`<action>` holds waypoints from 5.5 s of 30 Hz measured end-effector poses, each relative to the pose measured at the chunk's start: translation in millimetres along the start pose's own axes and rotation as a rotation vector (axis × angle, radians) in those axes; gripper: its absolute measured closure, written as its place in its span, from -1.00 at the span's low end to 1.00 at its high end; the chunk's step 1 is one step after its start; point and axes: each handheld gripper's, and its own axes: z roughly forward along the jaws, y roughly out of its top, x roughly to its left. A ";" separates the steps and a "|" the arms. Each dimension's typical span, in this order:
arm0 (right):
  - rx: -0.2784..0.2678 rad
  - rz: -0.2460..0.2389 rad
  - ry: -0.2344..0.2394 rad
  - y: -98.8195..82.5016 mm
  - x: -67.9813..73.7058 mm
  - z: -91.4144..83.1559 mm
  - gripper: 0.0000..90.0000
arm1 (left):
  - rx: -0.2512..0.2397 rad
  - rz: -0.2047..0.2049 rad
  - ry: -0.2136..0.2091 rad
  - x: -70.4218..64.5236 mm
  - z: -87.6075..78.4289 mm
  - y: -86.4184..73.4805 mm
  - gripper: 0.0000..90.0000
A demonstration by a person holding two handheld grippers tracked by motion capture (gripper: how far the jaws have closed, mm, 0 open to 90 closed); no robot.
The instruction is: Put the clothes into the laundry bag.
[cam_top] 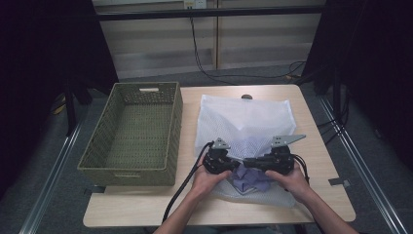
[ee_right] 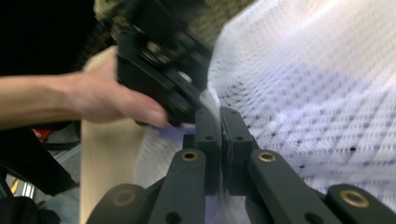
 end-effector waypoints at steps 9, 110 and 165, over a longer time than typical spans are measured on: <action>0.022 0.013 -0.004 -3.6 -6.9 6.3 0.88 | 0.001 -0.001 -0.006 0.3 -33.4 -3.8 0.02; 0.234 -0.128 -0.198 -16.6 1.3 49.6 0.76 | 0.247 0.225 -0.164 -62.8 -33.8 -46.3 1.00; 0.147 -0.023 -0.259 9.8 -46.2 73.2 0.73 | 0.265 0.226 -0.221 -64.7 -31.3 -44.9 1.00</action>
